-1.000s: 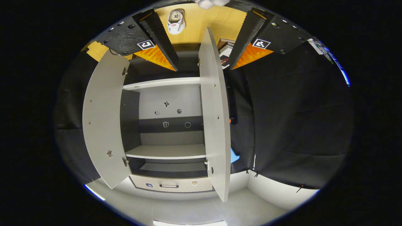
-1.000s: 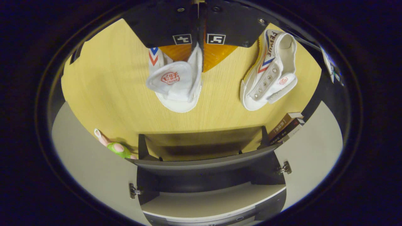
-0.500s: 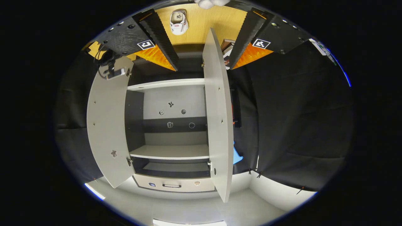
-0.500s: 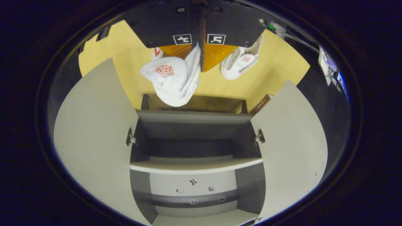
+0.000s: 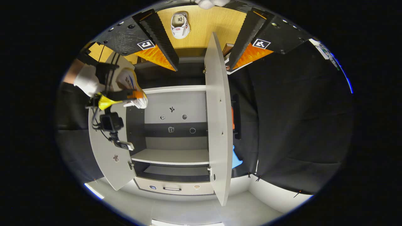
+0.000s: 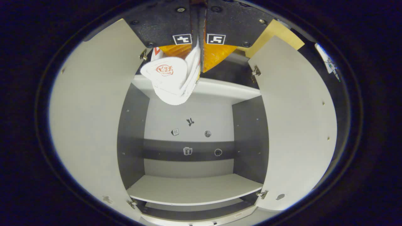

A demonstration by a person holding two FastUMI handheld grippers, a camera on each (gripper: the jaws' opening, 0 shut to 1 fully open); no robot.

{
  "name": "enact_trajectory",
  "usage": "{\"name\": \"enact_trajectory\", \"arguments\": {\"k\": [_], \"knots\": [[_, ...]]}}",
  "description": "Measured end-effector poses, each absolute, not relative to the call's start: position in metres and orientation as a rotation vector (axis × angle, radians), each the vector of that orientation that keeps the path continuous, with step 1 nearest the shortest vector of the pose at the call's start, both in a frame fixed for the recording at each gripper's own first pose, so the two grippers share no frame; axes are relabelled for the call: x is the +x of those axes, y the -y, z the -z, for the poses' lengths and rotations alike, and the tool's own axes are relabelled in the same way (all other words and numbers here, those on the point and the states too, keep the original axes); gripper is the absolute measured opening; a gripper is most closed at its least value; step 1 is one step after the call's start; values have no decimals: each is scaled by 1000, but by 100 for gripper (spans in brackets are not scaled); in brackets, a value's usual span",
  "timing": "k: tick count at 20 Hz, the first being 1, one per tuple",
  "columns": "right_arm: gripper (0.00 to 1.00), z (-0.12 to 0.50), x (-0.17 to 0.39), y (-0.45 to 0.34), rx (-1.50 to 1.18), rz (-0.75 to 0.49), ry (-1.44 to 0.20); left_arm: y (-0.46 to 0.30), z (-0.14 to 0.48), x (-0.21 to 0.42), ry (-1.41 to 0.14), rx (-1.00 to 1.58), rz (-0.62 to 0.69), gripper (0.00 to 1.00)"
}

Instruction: Grab one shoe with the right hand and put it into the shoe cabinet, grab the other shoe with the left hand and put it into the shoe cabinet; then close the right door with the right hand and the left door with the left hand.

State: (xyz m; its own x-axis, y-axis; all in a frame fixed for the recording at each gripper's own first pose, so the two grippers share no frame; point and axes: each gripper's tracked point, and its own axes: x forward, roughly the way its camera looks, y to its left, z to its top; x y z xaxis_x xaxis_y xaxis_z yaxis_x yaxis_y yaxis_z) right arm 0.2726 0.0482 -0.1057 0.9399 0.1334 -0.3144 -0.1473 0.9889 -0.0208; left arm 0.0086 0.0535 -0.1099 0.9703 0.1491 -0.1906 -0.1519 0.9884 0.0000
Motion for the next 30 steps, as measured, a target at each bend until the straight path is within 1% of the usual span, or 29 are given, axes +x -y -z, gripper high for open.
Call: {"name": "enact_trajectory", "arguments": {"k": [2, 6, 11, 16, 19, 20, 21, 22, 23, 24, 26, 28, 30], "knots": [[4, 86, 312, -50, -40, -144, -300, -55, 109, 9, -187, -20, -175, 97], [4, 78, 395, -53, -84, -142, -301, -52, 107, 15, -189, -17, -228, 96], [5, 113, 471, -56, -124, -128, -406, -54, 104, 19, -193, -13, -303, 97], [5, 154, 506, -57, -182, -113, -543, -57, 102, 19, -201, -15, -359, 97], [5, 184, 513, -65, -197, -141, -680, -59, 101, 19, -203, -13, -375, 96], [2, 191, 511, -69, -180, -151, -725, -60, 102, 19, -204, -11, -381, 97], [5, 188, 513, -69, -203, -138, -741, -61, 102, 19, -205, -12, -383, 97], [2, 189, 515, -65, -235, -127, -748, -61, 102, 19, -205, -16, -385, 97], [5, 190, 511, -68, -241, -128, -760, -62, 100, 18, -202, -19, -386, 96], [5, 190, 511, -65, -243, -108, -758, -62, 99, 17, -197, -20, -386, 96], [11, 181, 508, -64, -202, -99, -727, -65, 97, 14, -193, -22, -387, 97], [23, 162, 493, -66, -148, -121, -685, -67, 96, 13, -188, -27, -376, 97], [52, 135, 482, -66, -59, -114, -584, -69, 95, 10, -183, -31, -364, 96]]}}
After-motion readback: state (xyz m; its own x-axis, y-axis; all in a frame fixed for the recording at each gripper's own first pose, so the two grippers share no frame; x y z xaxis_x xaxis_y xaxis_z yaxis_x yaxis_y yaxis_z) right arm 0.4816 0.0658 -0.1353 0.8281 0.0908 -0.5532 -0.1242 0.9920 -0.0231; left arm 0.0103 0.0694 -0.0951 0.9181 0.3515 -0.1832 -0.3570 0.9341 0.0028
